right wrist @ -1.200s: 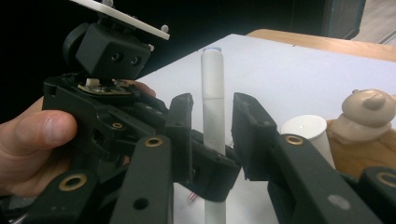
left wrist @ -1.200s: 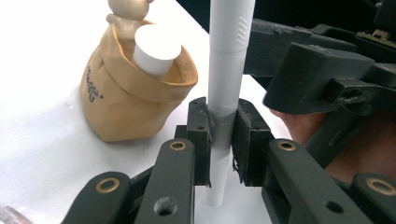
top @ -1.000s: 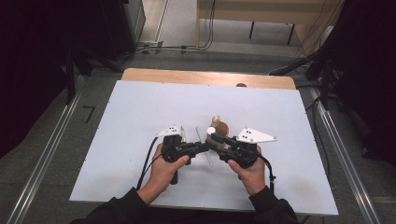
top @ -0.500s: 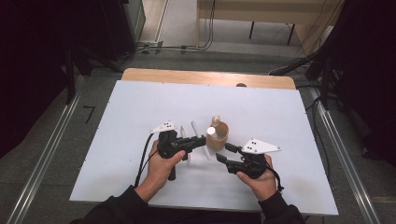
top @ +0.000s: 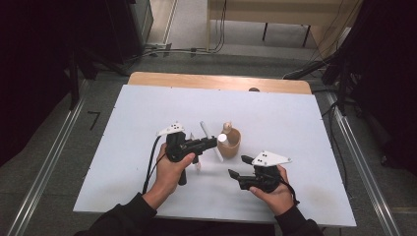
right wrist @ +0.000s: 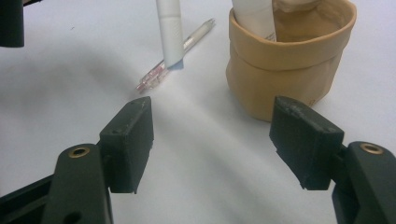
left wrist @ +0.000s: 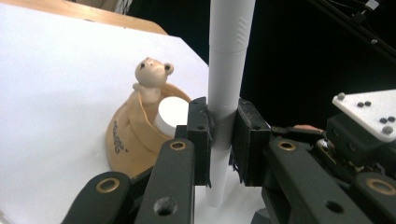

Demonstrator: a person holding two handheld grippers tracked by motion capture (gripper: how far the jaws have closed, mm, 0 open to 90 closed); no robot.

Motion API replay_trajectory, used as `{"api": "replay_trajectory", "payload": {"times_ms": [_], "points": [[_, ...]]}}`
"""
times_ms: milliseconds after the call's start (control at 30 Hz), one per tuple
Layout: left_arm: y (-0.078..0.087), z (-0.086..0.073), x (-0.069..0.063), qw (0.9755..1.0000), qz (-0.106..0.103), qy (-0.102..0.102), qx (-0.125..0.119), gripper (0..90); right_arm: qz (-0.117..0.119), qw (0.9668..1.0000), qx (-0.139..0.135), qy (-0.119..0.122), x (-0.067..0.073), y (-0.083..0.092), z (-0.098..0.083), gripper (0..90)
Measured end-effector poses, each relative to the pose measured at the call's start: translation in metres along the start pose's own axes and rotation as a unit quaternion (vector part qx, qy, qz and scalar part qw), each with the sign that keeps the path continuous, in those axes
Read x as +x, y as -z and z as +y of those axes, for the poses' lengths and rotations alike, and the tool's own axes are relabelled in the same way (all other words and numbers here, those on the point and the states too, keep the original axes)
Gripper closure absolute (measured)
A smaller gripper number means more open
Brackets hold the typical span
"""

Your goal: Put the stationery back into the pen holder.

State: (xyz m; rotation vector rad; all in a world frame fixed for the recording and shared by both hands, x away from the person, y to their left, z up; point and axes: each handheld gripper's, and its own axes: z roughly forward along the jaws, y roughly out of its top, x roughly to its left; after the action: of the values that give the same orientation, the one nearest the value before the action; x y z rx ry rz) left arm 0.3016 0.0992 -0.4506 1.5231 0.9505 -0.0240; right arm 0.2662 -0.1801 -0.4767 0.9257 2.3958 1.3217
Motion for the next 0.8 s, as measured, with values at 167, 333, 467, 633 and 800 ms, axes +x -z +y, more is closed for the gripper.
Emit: {"api": "replay_trajectory", "payload": {"times_ms": [167,333,467,633,800], "points": [[-0.002,0.006,0.001,1.0000,0.001,0.001,-0.008,79.7,-0.002,1.0000,0.004,0.003,0.000,-0.001,0.000,29.0],[-0.006,0.011,0.003,0.9999,0.002,0.003,-0.015,79.7,-0.002,1.0000,0.007,0.003,0.000,-0.002,-0.001,29.1],[-0.009,0.014,0.006,0.9999,0.003,0.008,-0.014,79.7,-0.002,0.9999,0.010,0.004,0.001,-0.003,-0.001,29.1],[-0.014,0.016,0.007,0.9998,0.002,0.010,-0.014,79.7,-0.001,0.9999,0.012,0.004,0.001,-0.004,-0.001,29.1],[-0.017,0.021,0.004,0.9997,-0.004,0.012,-0.019,79.7,-0.001,0.9999,0.013,0.006,0.001,-0.005,-0.002,29.1]]}}
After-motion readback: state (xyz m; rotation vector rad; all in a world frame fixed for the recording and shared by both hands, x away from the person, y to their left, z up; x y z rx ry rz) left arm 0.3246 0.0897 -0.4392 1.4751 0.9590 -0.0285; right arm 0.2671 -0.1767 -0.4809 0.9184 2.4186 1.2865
